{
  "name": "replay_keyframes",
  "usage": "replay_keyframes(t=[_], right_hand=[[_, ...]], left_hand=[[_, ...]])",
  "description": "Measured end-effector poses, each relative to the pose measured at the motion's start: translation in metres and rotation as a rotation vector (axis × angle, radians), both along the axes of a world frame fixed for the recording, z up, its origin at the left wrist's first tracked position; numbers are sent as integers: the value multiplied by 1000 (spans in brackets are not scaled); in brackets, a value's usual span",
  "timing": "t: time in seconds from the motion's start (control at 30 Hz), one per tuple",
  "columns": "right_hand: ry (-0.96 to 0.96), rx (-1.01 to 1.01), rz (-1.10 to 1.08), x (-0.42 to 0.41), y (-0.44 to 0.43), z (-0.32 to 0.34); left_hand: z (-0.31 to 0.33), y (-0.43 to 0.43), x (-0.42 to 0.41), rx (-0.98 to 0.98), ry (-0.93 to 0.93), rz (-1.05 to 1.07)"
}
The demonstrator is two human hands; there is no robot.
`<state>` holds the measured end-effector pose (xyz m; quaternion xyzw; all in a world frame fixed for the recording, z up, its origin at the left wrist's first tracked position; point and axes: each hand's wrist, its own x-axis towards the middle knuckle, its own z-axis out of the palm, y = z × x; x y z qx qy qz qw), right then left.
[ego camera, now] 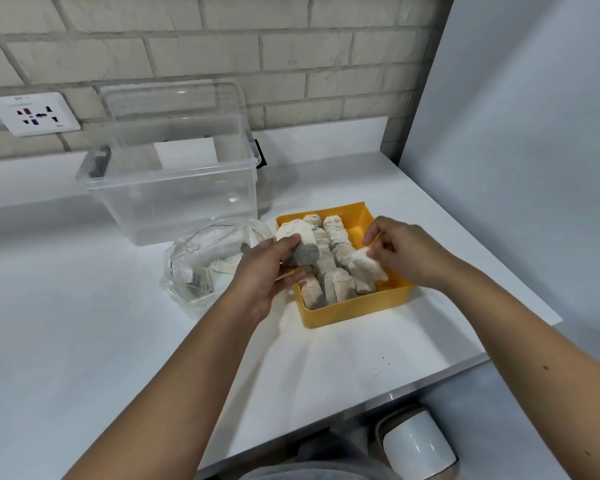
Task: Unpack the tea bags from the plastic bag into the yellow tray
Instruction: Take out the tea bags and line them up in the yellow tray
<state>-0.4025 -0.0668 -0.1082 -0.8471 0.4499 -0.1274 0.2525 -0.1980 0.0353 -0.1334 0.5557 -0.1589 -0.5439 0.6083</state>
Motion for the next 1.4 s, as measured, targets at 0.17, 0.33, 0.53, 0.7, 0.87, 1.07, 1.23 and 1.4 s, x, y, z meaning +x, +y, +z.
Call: replay_keyframes(t=[0.17,0.33,0.53,0.7,0.87,1.07,1.23,1.4], right_hand=[[145,115,50,-3,-1,-18],[220,117,32,4,-9,-26],[264,1,0,10,-9,-31],[256,51,-28,14,-10,-33],[277,-56,-32,16,-10,-29],[-360,146,-51,32,15,8],[-303,67,5,42,17,19],[-163,6,-64,16,3,30]], left_hand=[[0,-1,-2,-17,-42,-26],[-1,-2,-2,-10,-70,-46],[0,-1,7,1,-157,-11],[-1,-2,9,2,-164,-8],[-2,-1,4,5,-172,-74],[3,0,-3,6,-61,-140],[9,0,-7,-8,-110,-159],[6,2,5,-9,-137,-59]])
